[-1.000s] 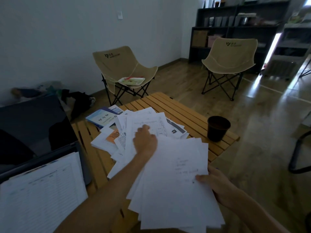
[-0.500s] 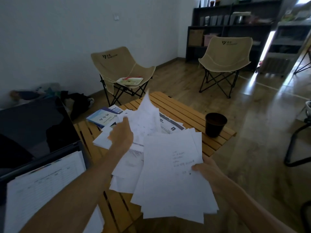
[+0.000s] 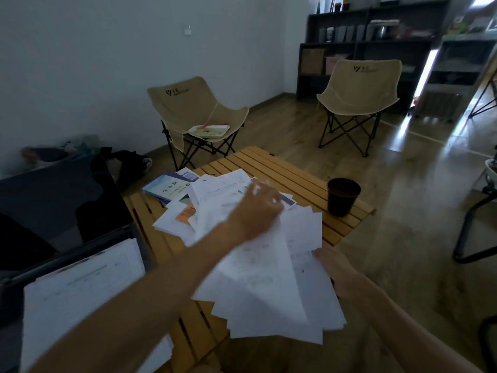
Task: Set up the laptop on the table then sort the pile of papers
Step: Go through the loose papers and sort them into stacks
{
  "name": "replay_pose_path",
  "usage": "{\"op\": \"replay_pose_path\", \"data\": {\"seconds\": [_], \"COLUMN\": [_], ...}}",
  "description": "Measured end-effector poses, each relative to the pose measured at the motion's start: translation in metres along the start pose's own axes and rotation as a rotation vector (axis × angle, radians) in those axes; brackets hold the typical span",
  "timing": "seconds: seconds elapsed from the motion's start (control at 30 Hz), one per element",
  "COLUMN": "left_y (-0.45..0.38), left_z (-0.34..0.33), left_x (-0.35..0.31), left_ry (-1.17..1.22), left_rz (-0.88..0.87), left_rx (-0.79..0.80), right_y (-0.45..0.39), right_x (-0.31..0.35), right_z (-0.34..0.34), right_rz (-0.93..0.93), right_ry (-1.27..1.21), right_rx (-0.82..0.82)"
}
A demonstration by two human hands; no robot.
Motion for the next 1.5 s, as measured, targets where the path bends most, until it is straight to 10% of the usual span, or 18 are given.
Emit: {"op": "replay_pose_path", "data": {"seconds": [0.23, 0.37, 0.47, 0.57, 1.03, 1.23, 1.4, 1.5], "left_y": [-0.016, -0.013, 0.021, 0.072, 0.086, 0.08, 0.09, 0.111], "left_z": [-0.078, -0.068, -0.067, -0.081, -0.095, -0.063, 0.012, 0.028], "left_x": [-0.065, -0.042, 0.028, 0.099, 0.132, 0.111, 0.133, 0.111], "left_ry": [0.529, 1.129, 0.855, 0.44, 0.54, 0.495, 0.701, 0.915], "left_rz": [0.165, 0.616, 0.975, 1.172, 1.22, 1.182, 1.382, 1.492], "left_rx": [0.042, -0.05, -0.159, 0.197, 0.371, 0.151, -0.515, -0.455], "right_y": [-0.009, -0.01, -0.011, -0.01, -0.008, -0.005, -0.002, -0.005], "right_x": [-0.006, -0.006, -0.001, 0.0, 0.004, 0.002, 0.004, 0.003], "right_z": [0.008, 0.01, 0.004, -0.007, -0.019, -0.017, -0.015, -0.016], "right_rz": [0.092, 0.128, 0.159, 0.161, 0.111, 0.111, 0.093, 0.063], "right_ry": [-0.029, 0.035, 0.02, 0.036, 0.179, 0.15, 0.1, 0.077], "right_rx": [0.149, 0.204, 0.156, 0.083, 0.002, 0.03, 0.042, -0.003]}}
Point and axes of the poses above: each hand's wrist, its own y-axis away from the middle knuckle, its own z-axis out of the back of the hand, x = y × z, the point moved 1 cm from there along -y, towards the middle knuckle, and after that the axes turned 1 degree about y, right-handed, at the moved point
